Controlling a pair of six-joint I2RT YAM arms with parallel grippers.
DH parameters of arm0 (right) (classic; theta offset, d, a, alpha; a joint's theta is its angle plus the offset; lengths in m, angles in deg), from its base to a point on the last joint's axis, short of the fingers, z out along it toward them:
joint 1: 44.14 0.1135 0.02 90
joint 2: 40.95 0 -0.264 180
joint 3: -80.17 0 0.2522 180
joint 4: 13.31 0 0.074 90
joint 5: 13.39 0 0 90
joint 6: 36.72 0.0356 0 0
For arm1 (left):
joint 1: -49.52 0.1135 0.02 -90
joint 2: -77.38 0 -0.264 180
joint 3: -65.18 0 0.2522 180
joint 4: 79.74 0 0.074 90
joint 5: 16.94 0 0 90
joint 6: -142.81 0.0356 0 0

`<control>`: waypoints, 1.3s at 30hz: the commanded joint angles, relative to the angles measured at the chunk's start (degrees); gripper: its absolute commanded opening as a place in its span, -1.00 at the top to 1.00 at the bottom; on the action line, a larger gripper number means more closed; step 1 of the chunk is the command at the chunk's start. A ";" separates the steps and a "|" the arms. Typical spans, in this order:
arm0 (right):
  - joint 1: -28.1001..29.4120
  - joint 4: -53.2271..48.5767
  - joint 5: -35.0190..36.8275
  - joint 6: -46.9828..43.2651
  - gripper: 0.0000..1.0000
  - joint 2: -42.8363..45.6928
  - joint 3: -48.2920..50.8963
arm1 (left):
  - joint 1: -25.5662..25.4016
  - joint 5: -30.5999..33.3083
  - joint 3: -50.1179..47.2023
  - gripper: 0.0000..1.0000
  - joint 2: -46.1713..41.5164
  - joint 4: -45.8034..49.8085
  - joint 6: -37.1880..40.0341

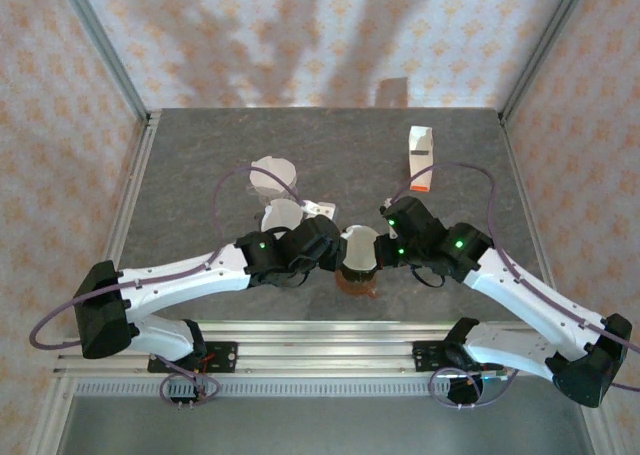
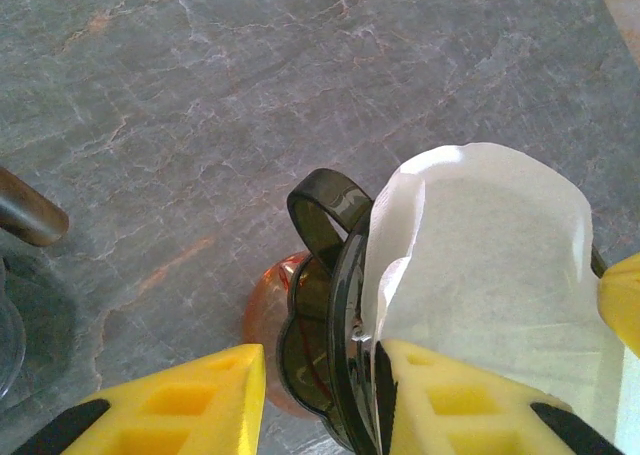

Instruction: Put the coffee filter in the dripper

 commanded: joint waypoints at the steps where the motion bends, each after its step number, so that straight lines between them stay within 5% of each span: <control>1: 0.49 -1.30 2.19 0.21 0.97 0.06 -0.80 | 0.56 2.12 -0.83 0.30 0.62 1.78 -0.91; 4: 0.47 -1.59 2.33 0.51 0.85 0.39 -1.13 | 0.51 1.83 -0.82 0.30 0.64 1.69 -1.01; 9: 0.50 -1.62 3.70 1.46 -0.02 3.37 -2.02 | 0.53 1.54 -0.91 0.30 0.63 1.17 -1.14; 12: 0.40 -0.95 3.47 1.59 -0.26 2.92 -2.09 | 0.57 1.38 -1.17 0.29 0.59 0.86 -1.23; 19: 0.12 -1.72 2.19 0.08 -0.32 -3.02 -3.19 | 0.52 0.82 -1.36 0.29 1.03 0.12 -1.45; 39: -0.32 -2.81 6.93 2.30 -0.32 1.77 2.63 | 0.56 1.74 -1.54 0.22 -0.39 0.89 -1.89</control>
